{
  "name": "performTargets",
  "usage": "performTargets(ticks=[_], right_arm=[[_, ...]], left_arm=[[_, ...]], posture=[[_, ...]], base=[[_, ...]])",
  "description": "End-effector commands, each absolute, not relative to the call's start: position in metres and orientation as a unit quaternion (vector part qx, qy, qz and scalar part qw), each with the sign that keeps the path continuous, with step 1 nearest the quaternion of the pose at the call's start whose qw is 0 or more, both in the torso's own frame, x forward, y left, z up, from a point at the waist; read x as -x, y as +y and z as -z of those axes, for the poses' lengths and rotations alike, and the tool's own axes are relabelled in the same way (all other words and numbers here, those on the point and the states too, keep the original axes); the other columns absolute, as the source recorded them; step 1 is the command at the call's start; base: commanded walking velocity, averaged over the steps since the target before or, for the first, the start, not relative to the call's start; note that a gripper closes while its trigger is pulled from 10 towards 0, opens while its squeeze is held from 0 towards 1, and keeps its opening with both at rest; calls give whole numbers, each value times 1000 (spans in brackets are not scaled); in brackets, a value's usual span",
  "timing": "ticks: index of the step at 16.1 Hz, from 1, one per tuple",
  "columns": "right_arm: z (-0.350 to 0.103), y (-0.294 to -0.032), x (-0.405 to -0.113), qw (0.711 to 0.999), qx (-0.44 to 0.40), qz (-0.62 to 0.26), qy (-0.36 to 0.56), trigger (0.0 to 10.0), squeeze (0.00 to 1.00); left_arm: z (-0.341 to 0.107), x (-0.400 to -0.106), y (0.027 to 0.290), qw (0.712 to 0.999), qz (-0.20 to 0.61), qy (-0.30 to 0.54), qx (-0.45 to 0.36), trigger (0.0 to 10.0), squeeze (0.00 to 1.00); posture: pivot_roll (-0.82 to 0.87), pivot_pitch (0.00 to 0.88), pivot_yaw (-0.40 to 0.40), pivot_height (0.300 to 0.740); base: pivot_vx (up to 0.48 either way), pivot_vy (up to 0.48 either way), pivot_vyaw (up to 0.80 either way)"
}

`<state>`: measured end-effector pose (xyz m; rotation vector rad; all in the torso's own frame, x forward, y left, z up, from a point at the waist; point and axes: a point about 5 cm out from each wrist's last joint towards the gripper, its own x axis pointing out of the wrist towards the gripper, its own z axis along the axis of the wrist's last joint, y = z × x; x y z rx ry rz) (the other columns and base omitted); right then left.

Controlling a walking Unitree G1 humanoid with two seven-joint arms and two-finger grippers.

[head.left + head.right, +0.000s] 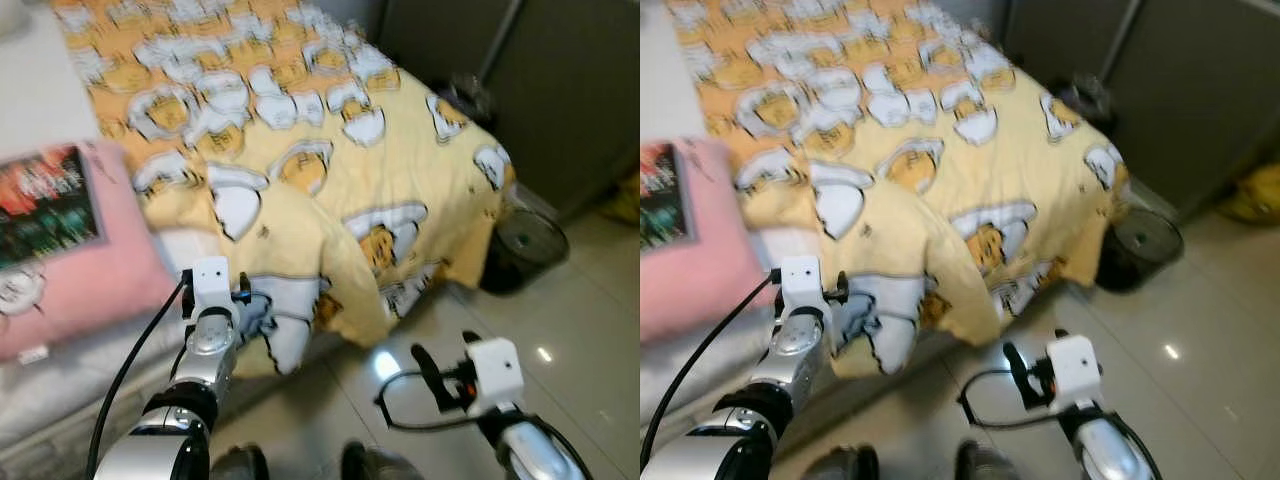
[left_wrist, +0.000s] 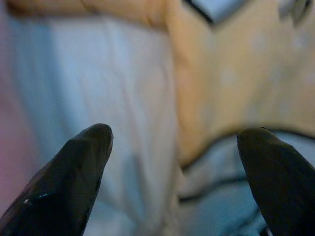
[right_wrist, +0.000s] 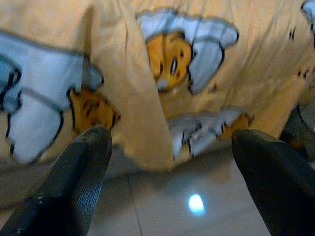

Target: Clean up the room

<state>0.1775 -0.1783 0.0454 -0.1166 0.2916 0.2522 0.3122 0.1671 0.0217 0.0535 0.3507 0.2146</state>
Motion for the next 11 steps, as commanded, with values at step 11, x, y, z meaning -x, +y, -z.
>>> performTargets(ticks=[11], right_arm=[[-68, -187, -139, 970, 73, -131, 189, 10000, 0]], left_arm=[[-26, -316, 185, 964, -190, 174, -69, 10000, 0]], posture=[[-286, 311, -124, 740]], base=[[0, 0, 0]])
